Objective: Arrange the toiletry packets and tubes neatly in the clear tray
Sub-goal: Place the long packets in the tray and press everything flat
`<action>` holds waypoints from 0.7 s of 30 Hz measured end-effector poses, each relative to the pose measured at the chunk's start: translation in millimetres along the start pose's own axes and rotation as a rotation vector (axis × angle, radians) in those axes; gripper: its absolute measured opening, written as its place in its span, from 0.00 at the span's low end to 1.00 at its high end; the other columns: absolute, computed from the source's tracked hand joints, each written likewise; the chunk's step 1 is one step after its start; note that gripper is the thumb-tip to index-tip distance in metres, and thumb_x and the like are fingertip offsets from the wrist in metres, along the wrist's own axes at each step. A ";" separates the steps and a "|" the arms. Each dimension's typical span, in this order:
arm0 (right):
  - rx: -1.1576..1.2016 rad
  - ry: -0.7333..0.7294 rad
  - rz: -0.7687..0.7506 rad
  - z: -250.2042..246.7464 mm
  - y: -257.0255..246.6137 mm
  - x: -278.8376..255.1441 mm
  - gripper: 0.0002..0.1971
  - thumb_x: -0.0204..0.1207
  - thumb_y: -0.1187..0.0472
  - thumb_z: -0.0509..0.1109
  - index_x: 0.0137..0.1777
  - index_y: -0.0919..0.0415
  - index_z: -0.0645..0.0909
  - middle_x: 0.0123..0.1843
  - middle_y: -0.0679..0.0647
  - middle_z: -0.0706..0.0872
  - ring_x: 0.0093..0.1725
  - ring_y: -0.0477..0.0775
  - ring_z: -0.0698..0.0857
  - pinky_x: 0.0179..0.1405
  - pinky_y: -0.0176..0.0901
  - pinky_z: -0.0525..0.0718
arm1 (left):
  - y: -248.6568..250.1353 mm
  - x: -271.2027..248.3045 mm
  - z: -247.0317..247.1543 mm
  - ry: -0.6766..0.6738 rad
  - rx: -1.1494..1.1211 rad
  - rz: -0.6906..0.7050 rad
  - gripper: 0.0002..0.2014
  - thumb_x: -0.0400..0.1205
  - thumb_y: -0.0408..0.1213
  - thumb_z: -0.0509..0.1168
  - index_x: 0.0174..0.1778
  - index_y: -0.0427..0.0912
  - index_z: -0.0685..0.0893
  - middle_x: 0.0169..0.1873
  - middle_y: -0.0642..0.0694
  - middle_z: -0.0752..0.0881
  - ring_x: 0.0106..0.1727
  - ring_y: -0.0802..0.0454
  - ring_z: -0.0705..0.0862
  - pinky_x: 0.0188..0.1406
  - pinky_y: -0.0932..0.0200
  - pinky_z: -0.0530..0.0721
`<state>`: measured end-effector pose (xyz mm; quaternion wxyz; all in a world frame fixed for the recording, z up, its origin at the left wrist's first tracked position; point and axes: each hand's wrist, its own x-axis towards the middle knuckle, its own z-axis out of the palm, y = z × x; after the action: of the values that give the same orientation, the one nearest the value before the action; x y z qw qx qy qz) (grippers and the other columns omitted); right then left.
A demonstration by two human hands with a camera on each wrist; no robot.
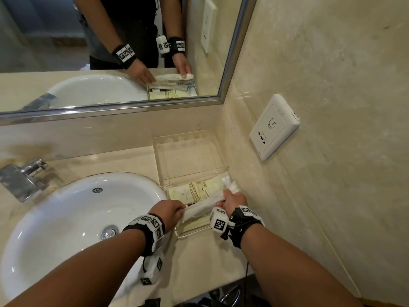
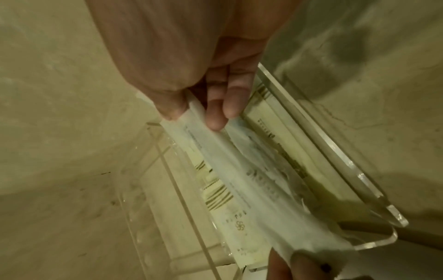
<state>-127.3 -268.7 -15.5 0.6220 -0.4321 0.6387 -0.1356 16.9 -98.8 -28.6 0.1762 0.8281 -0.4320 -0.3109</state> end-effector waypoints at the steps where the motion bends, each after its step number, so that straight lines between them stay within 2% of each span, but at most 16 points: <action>1: -0.006 -0.004 0.008 0.1 0.8 -0.3 0.10 0.85 0.57 0.68 0.46 0.63 0.78 0.33 0.64 0.88 0.29 0.60 0.84 0.34 0.49 0.85 | 0.0 -0.4 -1.1 -0.009 -0.012 -0.014 0.11 0.85 0.44 0.62 0.56 0.50 0.89 0.52 0.52 0.90 0.55 0.51 0.86 0.55 0.57 0.82; 3: -0.004 -0.007 0.026 0.3 3.2 0.0 0.09 0.85 0.57 0.68 0.48 0.63 0.77 0.32 0.63 0.88 0.29 0.60 0.85 0.29 0.45 0.86 | 0.9 -1.5 -2.5 -0.043 -0.035 -0.026 0.12 0.82 0.52 0.64 0.51 0.51 0.88 0.46 0.54 0.90 0.49 0.53 0.86 0.51 0.56 0.84; 5: 0.006 -0.012 0.039 -0.8 4.9 -0.5 0.08 0.85 0.58 0.69 0.54 0.64 0.78 0.34 0.64 0.88 0.29 0.59 0.86 0.22 0.42 0.83 | 2.1 -2.0 -0.7 -0.085 0.002 -0.010 0.15 0.79 0.58 0.65 0.54 0.54 0.86 0.46 0.55 0.88 0.48 0.54 0.84 0.49 0.57 0.83; 8: -0.012 -0.040 0.051 -2.3 6.7 -1.8 0.14 0.83 0.60 0.71 0.62 0.68 0.77 0.42 0.66 0.90 0.28 0.56 0.88 0.19 0.40 0.82 | 4.8 -1.4 3.7 -0.106 0.098 -0.003 0.15 0.82 0.55 0.63 0.57 0.50 0.85 0.48 0.52 0.87 0.51 0.50 0.84 0.47 0.58 0.79; 11: -0.085 -0.018 0.002 -4.5 8.8 1.1 0.14 0.79 0.63 0.72 0.62 0.66 0.79 0.42 0.64 0.90 0.28 0.55 0.87 0.23 0.41 0.83 | 7.0 0.4 7.7 -0.127 0.165 -0.025 0.15 0.82 0.54 0.61 0.58 0.50 0.84 0.51 0.50 0.87 0.55 0.48 0.84 0.50 0.56 0.80; 14: -0.205 0.040 -0.064 -8.5 7.6 2.8 0.16 0.76 0.65 0.70 0.63 0.56 0.76 0.40 0.63 0.90 0.27 0.53 0.86 0.23 0.42 0.83 | 12.0 1.3 9.7 -0.186 0.327 0.002 0.19 0.81 0.59 0.61 0.57 0.50 0.84 0.50 0.49 0.83 0.51 0.48 0.83 0.46 0.55 0.81; 15: -0.248 0.058 -0.076 -9.8 8.7 4.0 0.14 0.76 0.66 0.69 0.60 0.55 0.77 0.40 0.62 0.91 0.27 0.54 0.86 0.24 0.45 0.85 | 13.1 1.5 10.7 -0.190 0.366 0.013 0.19 0.80 0.59 0.61 0.57 0.50 0.84 0.51 0.49 0.82 0.52 0.47 0.83 0.48 0.54 0.82; 17: -0.362 0.088 -0.085 -11.3 10.3 2.5 0.10 0.73 0.63 0.68 0.53 0.52 0.78 0.41 0.60 0.91 0.32 0.57 0.90 0.35 0.56 0.93 | 14.0 1.8 13.1 -0.189 0.405 0.027 0.21 0.80 0.60 0.62 0.62 0.51 0.82 0.56 0.49 0.81 0.56 0.47 0.82 0.53 0.51 0.83; 19: -0.457 0.110 -0.087 -13.7 17.1 7.0 0.16 0.68 0.57 0.68 0.57 0.51 0.77 0.44 0.55 0.89 0.38 0.58 0.91 0.42 0.61 0.93 | 14.4 2.0 16.2 -0.187 0.423 0.033 0.21 0.80 0.60 0.62 0.64 0.52 0.80 0.59 0.49 0.80 0.58 0.47 0.82 0.55 0.49 0.83; 21: -0.505 0.120 -0.093 -16.1 23.9 11.8 0.21 0.66 0.54 0.69 0.61 0.51 0.76 0.45 0.53 0.88 0.38 0.58 0.91 0.41 0.58 0.93 | 13.6 2.0 17.9 -0.163 0.418 0.044 0.21 0.80 0.59 0.63 0.65 0.53 0.79 0.60 0.50 0.79 0.60 0.48 0.80 0.56 0.50 0.83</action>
<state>-149.4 -268.9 -37.4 0.4485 -0.5937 0.6676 -0.0260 -2.4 -108.6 -35.1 -0.0280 0.8091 -0.5178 -0.2764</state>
